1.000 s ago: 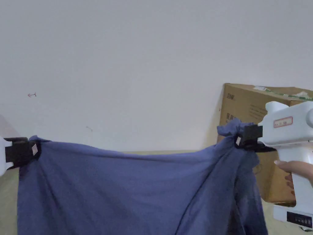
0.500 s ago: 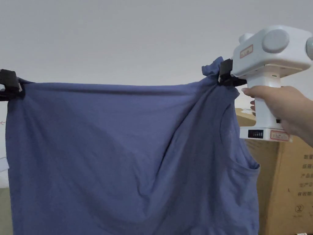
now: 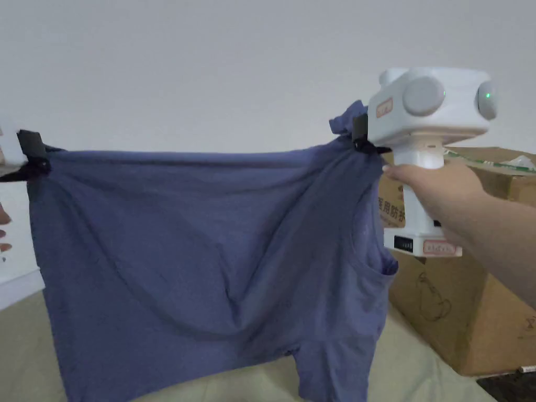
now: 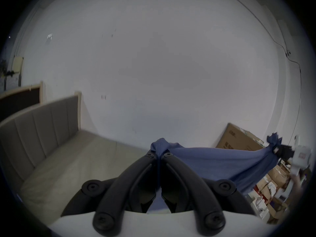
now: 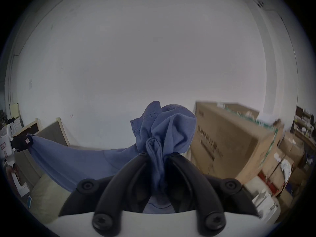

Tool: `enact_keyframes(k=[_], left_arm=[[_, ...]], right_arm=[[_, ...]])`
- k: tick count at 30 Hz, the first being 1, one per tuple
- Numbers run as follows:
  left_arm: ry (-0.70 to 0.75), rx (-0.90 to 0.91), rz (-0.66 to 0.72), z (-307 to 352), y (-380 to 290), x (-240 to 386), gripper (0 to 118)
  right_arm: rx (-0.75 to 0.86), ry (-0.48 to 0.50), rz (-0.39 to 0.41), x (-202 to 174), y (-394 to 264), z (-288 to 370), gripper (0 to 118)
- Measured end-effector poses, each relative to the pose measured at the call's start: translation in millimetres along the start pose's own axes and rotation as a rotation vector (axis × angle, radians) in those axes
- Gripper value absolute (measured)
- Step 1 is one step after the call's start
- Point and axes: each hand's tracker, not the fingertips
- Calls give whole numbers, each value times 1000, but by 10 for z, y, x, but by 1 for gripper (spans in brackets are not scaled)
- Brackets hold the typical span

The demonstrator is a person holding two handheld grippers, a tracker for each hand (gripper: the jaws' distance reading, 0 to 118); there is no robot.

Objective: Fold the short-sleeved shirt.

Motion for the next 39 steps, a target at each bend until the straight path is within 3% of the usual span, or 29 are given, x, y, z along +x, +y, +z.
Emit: enact_keyframes(k=[3,7,8,12,18,23,26,29,32,33,35,36,37,39], left_arm=[[-42,-153,26,-40,-804,-178,2],[-85,-292,-38,292,-1935,-377,2],[-104,-328,-41,467,-2158,-416,2],[-153,-375,-7,1281,-2743,-579,2],[-144,-276,-103,2517,-2697,-669,2],[-78,-261,-115,3008,-2426,-704,2],[-82,-394,-118,2872,-2502,-802,2],[-53,-545,-64,2532,-2847,-1027,2],[-27,-661,6,2228,-3216,-1053,3],[-14,-685,35,2140,-3329,-1103,11],[-8,-714,118,1945,-3575,-1267,74],[-27,-698,179,1939,-3606,-1313,108],[-50,-705,225,1932,-3619,-1327,118],[-63,-641,292,2064,-3539,-1321,118]], right_arm=[[-116,3,-22,53,-992,-163,13],[-244,10,-34,172,-2328,130,13],[-268,20,-25,222,-2579,276,13],[-281,52,-111,406,-3313,1230,13],[-249,71,-129,548,-3515,2679,13],[-280,85,-143,579,-3453,3255,13],[-383,101,-160,593,-3540,3171,13],[-624,93,-232,647,-3810,2690,13],[-776,9,-309,734,-4185,2156,15],[-820,-9,-313,753,-4266,2013,22],[-878,-11,-322,773,-4341,1860,86],[-886,-15,-314,765,-4365,1845,104],[-884,-27,-315,754,-4360,1856,107],[-855,0,-320,743,-4278,1939,107]])
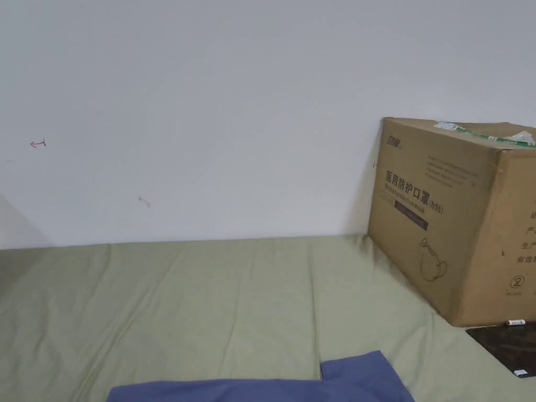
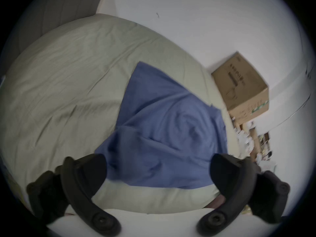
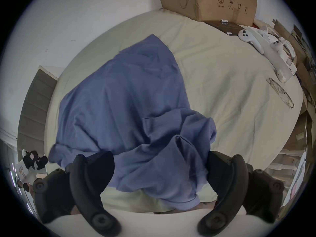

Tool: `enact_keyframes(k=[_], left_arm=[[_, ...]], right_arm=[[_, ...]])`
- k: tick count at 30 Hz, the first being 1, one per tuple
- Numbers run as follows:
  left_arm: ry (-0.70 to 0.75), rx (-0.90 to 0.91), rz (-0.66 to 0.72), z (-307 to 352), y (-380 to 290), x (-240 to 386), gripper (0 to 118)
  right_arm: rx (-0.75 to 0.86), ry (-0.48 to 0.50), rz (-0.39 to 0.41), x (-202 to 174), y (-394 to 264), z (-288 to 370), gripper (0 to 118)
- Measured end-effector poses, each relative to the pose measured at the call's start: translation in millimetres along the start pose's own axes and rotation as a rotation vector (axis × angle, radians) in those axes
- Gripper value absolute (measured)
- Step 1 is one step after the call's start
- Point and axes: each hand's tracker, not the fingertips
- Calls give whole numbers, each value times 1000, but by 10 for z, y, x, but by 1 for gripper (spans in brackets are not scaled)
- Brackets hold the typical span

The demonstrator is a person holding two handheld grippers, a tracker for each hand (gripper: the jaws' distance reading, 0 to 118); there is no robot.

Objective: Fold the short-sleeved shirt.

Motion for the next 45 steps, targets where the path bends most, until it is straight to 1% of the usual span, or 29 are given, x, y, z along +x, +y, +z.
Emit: enact_keyframes(k=[3,5,8,10,12,13,14,15,16,17,18,19,20,23,25,27,29,31,32,33,34,35,36,38,41,42,43,44,45], left_arm=[[15,41,-17,180,99,95,116],[25,118,-94,363,172,241,116],[10,280,-209,750,204,634,116],[-15,398,-295,968,162,865,115],[2,548,-392,1168,25,1124,110],[-5,594,-426,1221,-45,1191,97],[-24,631,-459,1269,-110,1246,76],[-61,635,-468,1293,-149,1292,41],[-61,615,-465,1286,-169,1335,0],[-35,591,-469,1263,-189,1380,0],[-31,596,-459,1257,-173,1374,0],[-57,550,-450,1239,-132,1361,0],[-83,510,-439,1193,-26,1358,0],[-9,432,-485,921,495,1312,0],[20,297,-490,492,1032,1185,0],[69,128,-435,-74,1543,974,0],[81,53,-389,-622,1881,748,0],[147,8,-377,-1092,2098,529,0],[167,-17,-385,-1356,2164,433,5],[206,-37,-398,-1554,2218,353,26],[215,-50,-408,-1711,2245,291,70],[212,-71,-408,-1873,2285,213,87],[212,-109,-387,-2025,2280,148,92],[216,-166,-347,-2301,2331,10,93],[293,-224,-331,-2586,2289,-215,93],[261,-215,-341,-2607,2260,-219,100],[213,-204,-375,-2617,2231,-160,115],[178,-223,-414,-2679,2178,-156,118],[237,-249,-484,-2739,2082,-88,118]], right_arm=[[32,-11,63,-74,-37,199,107],[126,-28,113,-188,-87,461,107],[363,29,198,-420,-187,971,107],[539,103,228,-578,-310,1307,106],[741,186,240,-703,-463,1568,104],[827,242,232,-736,-530,1652,92],[887,311,247,-772,-584,1707,70],[916,314,251,-846,-606,1751,29],[898,278,255,-923,-595,1744,0],[903,259,248,-978,-594,1739,0],[882,289,252,-978,-563,1744,0],[828,363,269,-983,-518,1722,0],[808,351,261,-1001,-499,1701,0],[796,321,254,-966,-403,1592,0],[776,314,253,-932,-344,1473,0],[752,305,247,-920,-273,1375,0],[704,299,240,-903,-182,1214,0],[663,300,224,-895,-90,1083,0],[642,300,212,-905,-55,1002,0],[622,296,201,-902,-8,939,0],[606,292,193,-895,32,890,0],[592,289,185,-886,75,835,0],[580,285,175,-883,89,777,0],[553,282,158,-864,159,685,0],[526,284,135,-849,204,575,0],[522,285,132,-848,218,550,0],[518,286,129,-848,230,528,0],[515,287,128,-858,213,506,0],[510,286,128,-869,212,483,0]])
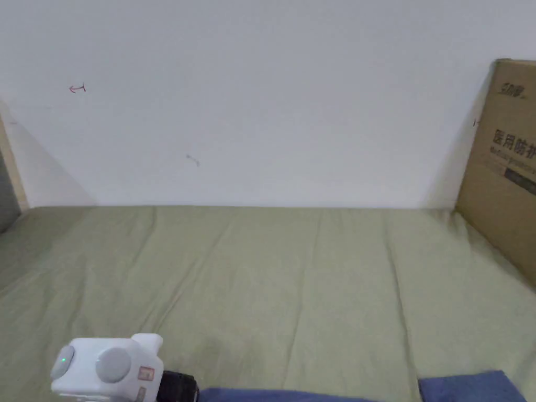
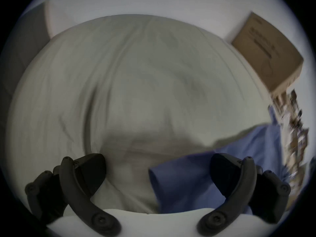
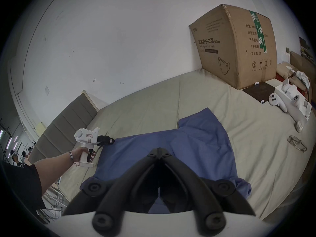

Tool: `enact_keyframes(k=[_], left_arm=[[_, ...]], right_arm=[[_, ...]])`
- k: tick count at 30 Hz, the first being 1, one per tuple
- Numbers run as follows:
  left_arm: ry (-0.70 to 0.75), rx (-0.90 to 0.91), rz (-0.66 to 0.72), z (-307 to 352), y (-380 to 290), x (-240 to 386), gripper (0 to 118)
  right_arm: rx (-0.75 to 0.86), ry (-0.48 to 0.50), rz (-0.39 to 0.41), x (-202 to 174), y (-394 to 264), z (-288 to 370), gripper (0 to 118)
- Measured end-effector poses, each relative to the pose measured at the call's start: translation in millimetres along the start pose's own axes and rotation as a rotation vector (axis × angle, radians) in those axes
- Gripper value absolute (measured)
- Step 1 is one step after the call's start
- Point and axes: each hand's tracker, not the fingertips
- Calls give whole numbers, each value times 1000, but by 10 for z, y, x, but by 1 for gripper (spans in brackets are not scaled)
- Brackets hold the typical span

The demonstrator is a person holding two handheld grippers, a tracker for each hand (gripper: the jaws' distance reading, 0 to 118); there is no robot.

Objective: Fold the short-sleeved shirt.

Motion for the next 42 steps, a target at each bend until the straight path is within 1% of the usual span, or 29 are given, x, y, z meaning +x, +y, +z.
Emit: enact_keyframes(k=[1,3,5,6,7,8,10,11,12,14,16,17,18,20,21,22,23,24,27,29,31,33,34,35,36,38,39,40,42], left_arm=[[115,-13,-66,-57,-28,94,118],[155,26,-24,8,-55,216,117],[152,57,11,148,-102,343,96],[177,120,-48,276,-159,460,72],[171,150,-95,355,-221,483,30],[167,163,-141,442,-283,562,2],[139,154,-189,588,-359,628,2],[60,160,-167,645,-411,604,2],[48,186,-163,752,-424,627,2],[127,296,-184,1011,-423,681,2],[106,401,-164,1298,-382,677,2],[86,427,-153,1432,-355,684,2],[80,446,-147,1537,-322,687,2],[77,445,-151,1674,-281,696,2],[76,450,-154,1728,-278,706,2],[75,453,-158,1763,-279,715,2],[73,456,-162,1794,-283,747,2],[71,459,-165,1819,-295,756,2],[73,456,-179,1838,-320,776,2],[84,458,-187,1844,-342,761,2],[105,452,-185,1826,-345,721,2],[111,443,-167,1817,-359,656,2],[115,435,-153,1808,-368,614,2],[117,427,-143,1809,-373,601,2],[117,419,-135,1802,-385,571,2],[120,403,-127,1790,-425,539,2],[122,394,-127,1780,-440,532,2],[119,386,-124,1789,-464,526,2],[126,384,-115,1847,-514,533,2]], right_arm=[[-7,1,-1,-1,-2,-22,0],[-16,6,-4,-15,-23,-48,0],[-15,16,-13,-24,-36,-38,0],[-14,21,-18,-23,-30,-30,0],[-12,25,-20,-26,-37,-15,0],[-9,28,-22,-18,-34,2,0],[-6,35,-30,27,4,9,0],[2,50,-46,69,30,9,0],[13,80,-71,126,74,-2,0],[24,104,-68,301,286,-104,0],[18,102,-49,517,551,-308,0],[-5,48,-39,643,698,-468,0],[-34,-2,-57,775,832,-649,0],[-204,-39,-137,1025,1059,-1112,2],[-269,-87,-174,1150,1126,-1333,25],[-322,-115,-194,1252,1146,-1519,79],[-363,-134,-224,1407,1144,-1729,107],[-387,-164,-231,1545,1141,-1910,117],[-455,-311,-213,1771,1109,-2301,117],[-549,-376,-165,1897,1043,-2557,116],[-600,-411,-94,1881,941,-2691,114],[-653,-400,-61,1831,845,-2773,107],[-661,-425,-27,1745,801,-2760,102],[-624,-449,41,1653,782,-2690,92],[-603,-424,70,1590,778,-2653,78],[-596,-386,72,1512,793,-2592,14],[-588,-359,67,1491,809,-2545,0],[-584,-281,7,1464,814,-2465,0],[-538,-246,-61,1412,803,-2284,0]])
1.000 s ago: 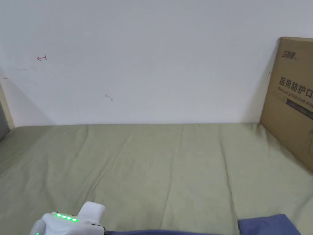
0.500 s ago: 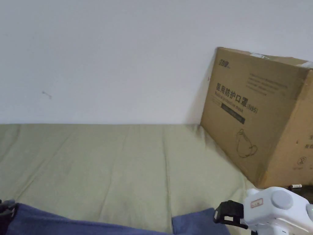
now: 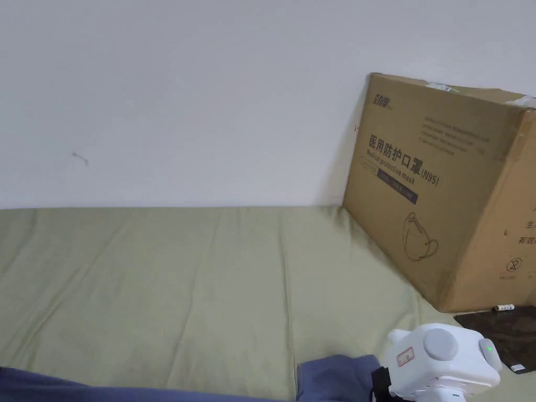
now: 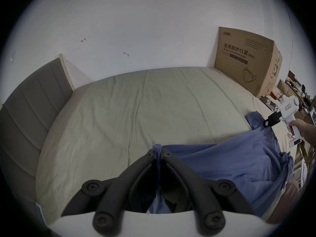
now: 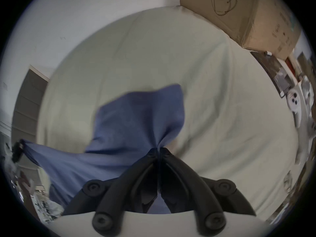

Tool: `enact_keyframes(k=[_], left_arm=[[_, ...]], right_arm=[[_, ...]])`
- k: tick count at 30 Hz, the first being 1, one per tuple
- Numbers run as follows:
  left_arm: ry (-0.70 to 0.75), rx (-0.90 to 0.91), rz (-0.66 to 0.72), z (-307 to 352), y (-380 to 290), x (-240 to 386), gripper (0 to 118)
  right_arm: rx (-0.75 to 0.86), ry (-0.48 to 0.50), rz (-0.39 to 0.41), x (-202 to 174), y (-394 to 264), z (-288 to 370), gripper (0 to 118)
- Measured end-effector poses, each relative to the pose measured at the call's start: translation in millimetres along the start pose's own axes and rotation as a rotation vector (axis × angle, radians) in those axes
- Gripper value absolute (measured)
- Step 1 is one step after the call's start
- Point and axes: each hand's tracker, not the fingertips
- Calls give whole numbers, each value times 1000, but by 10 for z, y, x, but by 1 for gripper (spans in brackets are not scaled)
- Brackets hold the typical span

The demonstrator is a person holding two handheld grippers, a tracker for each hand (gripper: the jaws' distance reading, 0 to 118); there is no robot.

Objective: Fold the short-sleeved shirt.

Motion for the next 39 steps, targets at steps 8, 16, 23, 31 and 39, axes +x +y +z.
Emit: enact_keyframes(k=[8,16,23,31,39], left_arm=[[-17,121,40,862,324,-70,2],[-33,315,29,1929,1052,-45,2],[-25,415,54,2213,1938,-122,2],[4,522,109,2027,3051,-266,2],[48,612,162,1795,3593,-262,2]], right_arm=[[399,91,40,-75,-233,1706,0],[627,127,72,-423,89,3333,0],[800,106,111,-963,957,4295,0],[988,20,147,-1481,1909,4985,0],[1090,-60,215,-1940,2082,5118,0]])
